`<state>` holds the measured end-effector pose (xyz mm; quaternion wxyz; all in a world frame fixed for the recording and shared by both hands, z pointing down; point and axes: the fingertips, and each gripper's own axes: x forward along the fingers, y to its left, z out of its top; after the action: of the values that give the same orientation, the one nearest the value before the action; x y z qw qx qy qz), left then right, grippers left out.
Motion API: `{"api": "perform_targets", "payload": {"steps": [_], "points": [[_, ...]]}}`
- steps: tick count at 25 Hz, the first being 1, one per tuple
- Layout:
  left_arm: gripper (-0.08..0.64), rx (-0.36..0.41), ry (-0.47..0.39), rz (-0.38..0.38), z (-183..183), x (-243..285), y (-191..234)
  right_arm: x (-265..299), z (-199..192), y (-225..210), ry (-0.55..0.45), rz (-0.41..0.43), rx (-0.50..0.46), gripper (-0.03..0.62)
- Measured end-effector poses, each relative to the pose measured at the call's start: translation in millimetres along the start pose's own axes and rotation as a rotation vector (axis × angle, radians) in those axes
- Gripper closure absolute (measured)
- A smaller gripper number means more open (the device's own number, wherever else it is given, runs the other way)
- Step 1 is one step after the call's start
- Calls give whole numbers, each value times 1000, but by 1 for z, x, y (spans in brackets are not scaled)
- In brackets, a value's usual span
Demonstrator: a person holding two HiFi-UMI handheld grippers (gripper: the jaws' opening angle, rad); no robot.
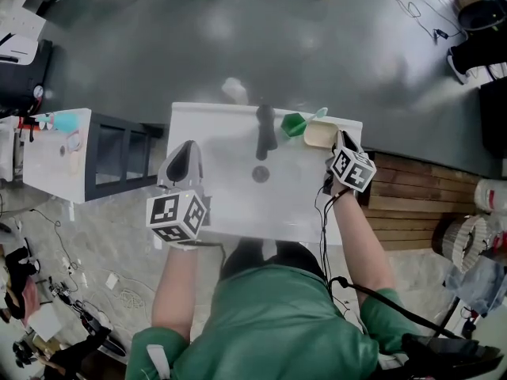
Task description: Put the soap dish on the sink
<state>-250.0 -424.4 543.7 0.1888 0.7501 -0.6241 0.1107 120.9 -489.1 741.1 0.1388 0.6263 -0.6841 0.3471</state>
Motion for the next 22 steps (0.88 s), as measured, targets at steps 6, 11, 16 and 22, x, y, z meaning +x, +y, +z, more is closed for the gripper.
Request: {"api": "perform_targets", "payload": {"steps": [6, 11, 16, 22], "points": [[541, 5, -22, -15, 10, -4, -8, -28, 29, 2, -75, 0, 12, 566], [541, 17, -58, -30, 25, -15, -19, -62, 58, 10, -154, 20, -24, 566], [541, 37, -118, -50, 47, -32, -32, -112, 98, 31, -286, 65, -113, 566], [541, 65, -179, -72, 72, -55, -49, -175, 142, 68, -437, 128, -224, 566]]}}
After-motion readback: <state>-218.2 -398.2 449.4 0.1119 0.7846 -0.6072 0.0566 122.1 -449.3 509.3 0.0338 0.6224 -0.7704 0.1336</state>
